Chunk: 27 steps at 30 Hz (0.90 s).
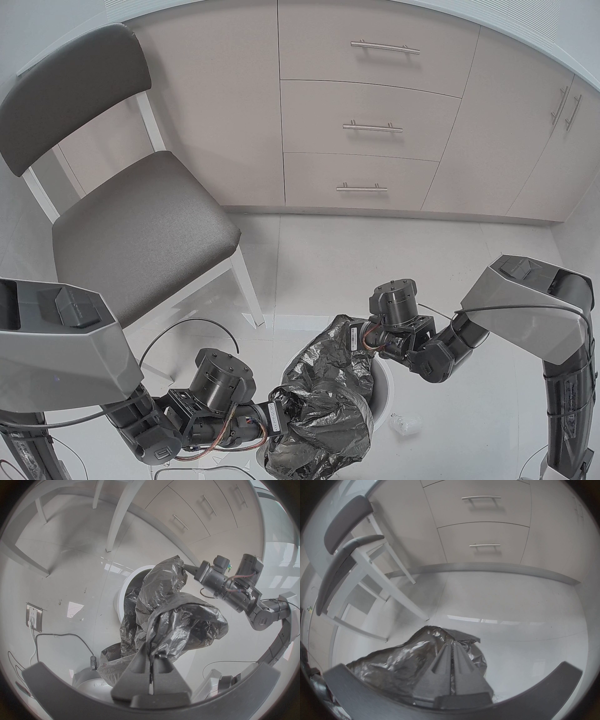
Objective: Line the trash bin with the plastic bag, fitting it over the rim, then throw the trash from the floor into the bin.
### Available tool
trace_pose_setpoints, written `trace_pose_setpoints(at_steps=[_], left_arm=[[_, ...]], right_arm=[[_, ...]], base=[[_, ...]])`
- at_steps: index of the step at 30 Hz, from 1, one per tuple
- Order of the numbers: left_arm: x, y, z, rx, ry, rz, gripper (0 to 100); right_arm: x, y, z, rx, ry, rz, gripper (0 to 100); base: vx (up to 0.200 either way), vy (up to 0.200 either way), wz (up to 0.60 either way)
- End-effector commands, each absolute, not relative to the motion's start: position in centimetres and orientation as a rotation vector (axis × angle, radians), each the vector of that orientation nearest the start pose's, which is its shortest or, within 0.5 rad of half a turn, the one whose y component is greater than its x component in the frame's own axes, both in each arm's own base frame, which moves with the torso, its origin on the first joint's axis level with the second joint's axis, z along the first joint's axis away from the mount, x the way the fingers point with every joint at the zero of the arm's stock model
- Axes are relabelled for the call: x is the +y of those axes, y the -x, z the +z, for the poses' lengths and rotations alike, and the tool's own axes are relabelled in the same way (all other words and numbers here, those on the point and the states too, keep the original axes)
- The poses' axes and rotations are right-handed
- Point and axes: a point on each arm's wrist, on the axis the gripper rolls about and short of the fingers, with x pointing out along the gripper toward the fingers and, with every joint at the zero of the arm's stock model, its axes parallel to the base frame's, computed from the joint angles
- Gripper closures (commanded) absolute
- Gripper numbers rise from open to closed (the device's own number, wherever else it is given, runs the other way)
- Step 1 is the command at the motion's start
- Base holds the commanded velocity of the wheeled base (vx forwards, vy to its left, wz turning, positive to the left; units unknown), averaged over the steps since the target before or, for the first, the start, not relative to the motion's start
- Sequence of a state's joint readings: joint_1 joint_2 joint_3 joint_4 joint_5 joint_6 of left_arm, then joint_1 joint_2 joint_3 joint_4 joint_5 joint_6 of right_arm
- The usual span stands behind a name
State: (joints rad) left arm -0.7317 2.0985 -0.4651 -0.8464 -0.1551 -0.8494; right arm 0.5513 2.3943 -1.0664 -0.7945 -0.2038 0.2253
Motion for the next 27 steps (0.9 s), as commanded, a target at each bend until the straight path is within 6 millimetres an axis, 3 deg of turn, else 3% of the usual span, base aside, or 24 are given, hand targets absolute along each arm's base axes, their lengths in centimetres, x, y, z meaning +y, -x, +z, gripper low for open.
trace_pose_setpoints(at_steps=[1,9,15,27], left_arm=[[-19.5,-21.2,0.7,1.068,0.523,-0.448,100],[-19.5,-21.2,0.7,1.067,0.524,-0.448,100],[-19.5,-21.2,0.7,1.068,0.523,-0.448,100],[-19.6,-21.1,0.7,1.071,0.520,-0.451,100]], right_arm=[[21.8,-35.1,0.5,0.550,-0.012,0.316,100],[22.6,-35.1,-0.6,0.583,0.002,0.353,100],[22.8,-35.3,-2.9,0.621,0.045,0.356,100],[22.7,-33.3,-5.1,0.705,0.102,0.375,100]], base=[[0.000,0.000,0.00],[0.000,0.000,0.00],[0.000,0.000,0.00],[0.000,0.000,0.00]])
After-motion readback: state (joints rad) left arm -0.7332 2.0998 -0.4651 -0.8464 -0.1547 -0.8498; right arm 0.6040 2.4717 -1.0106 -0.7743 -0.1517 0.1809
